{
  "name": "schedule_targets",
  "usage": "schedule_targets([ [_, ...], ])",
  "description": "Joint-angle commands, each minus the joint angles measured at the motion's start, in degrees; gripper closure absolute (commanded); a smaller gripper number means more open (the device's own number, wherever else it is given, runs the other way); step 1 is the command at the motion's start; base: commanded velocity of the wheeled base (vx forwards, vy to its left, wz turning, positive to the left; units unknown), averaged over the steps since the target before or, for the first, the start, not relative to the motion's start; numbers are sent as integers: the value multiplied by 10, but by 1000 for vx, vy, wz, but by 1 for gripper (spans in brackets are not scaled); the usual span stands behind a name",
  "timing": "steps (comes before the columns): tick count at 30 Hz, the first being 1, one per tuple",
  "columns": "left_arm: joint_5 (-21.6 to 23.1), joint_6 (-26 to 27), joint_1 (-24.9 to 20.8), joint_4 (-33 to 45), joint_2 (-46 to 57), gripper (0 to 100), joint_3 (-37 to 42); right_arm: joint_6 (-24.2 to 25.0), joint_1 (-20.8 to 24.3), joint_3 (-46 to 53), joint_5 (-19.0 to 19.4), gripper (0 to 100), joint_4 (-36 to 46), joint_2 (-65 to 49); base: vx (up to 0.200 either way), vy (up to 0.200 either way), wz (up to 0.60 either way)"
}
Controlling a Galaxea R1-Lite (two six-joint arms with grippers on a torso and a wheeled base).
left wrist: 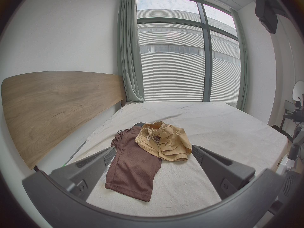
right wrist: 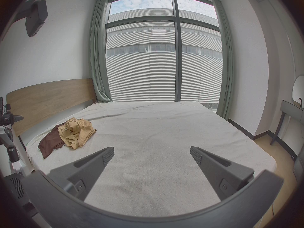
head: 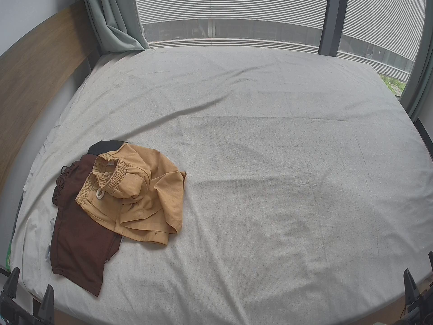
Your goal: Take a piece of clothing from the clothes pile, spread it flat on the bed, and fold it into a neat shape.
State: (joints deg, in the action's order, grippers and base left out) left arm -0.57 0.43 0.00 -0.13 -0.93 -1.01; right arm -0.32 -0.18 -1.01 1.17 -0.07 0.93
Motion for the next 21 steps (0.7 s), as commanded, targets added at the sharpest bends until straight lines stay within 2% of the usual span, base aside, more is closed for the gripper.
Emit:
schedule_targets([
  [1, 0, 5, 0, 0, 9, 0, 10, 0, 0, 10, 1, 0, 0, -8, 0, 0, 0],
  [21, 12, 14, 0, -1, 9, 0, 10, 0, 0, 10, 1, 0, 0, -8, 0, 0, 0],
])
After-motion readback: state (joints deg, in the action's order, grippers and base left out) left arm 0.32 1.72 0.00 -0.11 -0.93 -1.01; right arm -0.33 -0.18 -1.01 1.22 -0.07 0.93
